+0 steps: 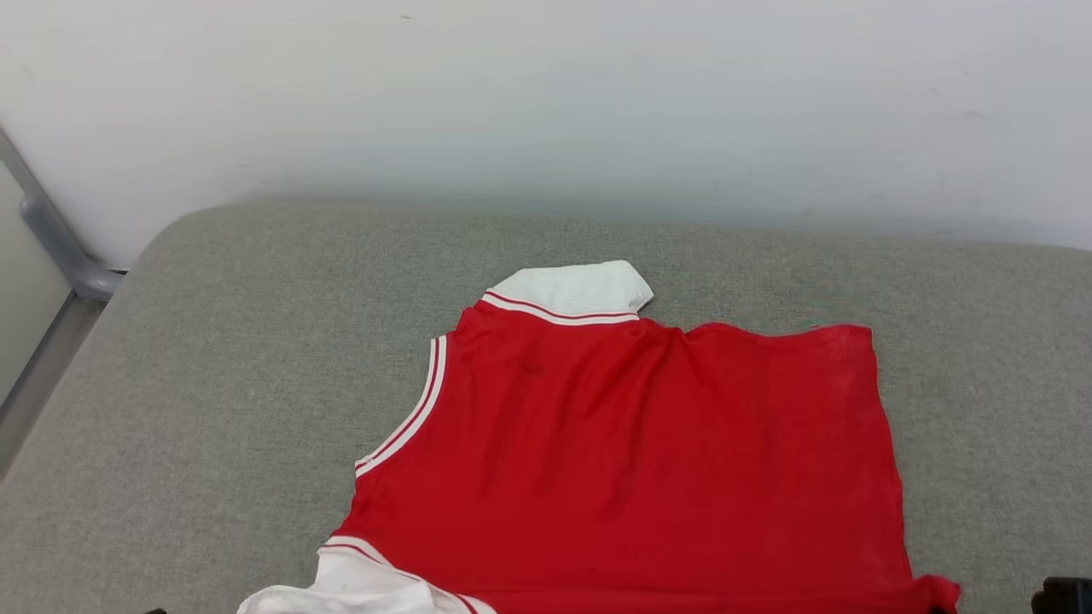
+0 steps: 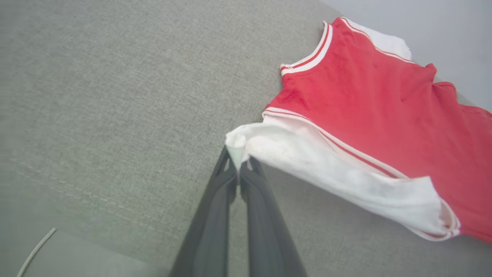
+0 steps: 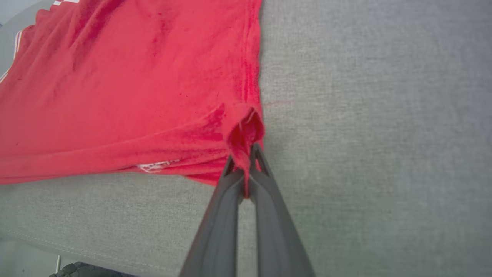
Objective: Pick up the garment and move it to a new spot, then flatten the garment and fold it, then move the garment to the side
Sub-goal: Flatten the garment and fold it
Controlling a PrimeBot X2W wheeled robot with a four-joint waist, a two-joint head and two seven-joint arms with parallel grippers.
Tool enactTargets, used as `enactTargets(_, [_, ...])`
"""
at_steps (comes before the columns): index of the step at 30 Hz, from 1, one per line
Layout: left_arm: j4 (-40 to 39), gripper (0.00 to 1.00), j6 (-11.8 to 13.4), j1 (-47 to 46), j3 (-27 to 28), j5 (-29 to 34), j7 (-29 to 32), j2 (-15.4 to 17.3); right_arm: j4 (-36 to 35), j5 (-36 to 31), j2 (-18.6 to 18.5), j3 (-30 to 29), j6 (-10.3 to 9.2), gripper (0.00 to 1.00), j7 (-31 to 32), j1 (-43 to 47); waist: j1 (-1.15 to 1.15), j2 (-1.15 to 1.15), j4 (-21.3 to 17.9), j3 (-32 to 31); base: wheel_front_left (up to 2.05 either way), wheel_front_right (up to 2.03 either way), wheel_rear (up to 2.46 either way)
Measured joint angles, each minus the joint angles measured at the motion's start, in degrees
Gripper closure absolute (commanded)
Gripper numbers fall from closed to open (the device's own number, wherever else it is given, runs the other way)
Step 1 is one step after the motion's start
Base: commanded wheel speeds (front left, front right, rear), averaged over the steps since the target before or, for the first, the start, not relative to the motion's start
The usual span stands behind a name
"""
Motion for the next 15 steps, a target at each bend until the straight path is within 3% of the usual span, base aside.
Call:
enactTargets(5, [-7.0, 1.0, 3.3, 3.7, 1.0, -0.4, 1.6, 2.0, -4.3, -0.9, 2.2, -0.8, -0.08, 1.0, 3.6, 3.8, 0.01, 0.0, 0.4, 0.0, 0.0, 0.0, 0.0])
enactTargets(8, [-10.2, 1.0, 4.0, 3.8, 1.1, 0.0, 2.4, 2.9, -6.4, -1.4, 2.6, -0.8, -0.14, 1.0, 5.7, 4.2, 0.01, 0.0, 0.3, 0.4, 0.0, 0.0, 0.0])
enactTargets(15, [-10.3, 1.0, 0.8, -5.3, -0.9, 1.4, 4.8, 3.8, -9.1, -3.3, 1.2, 1.3, -0.18, 1.0, 9.7, -2.1, 0.02, 0.0, -0.8, 3.6, 0.0, 0.0, 0.0])
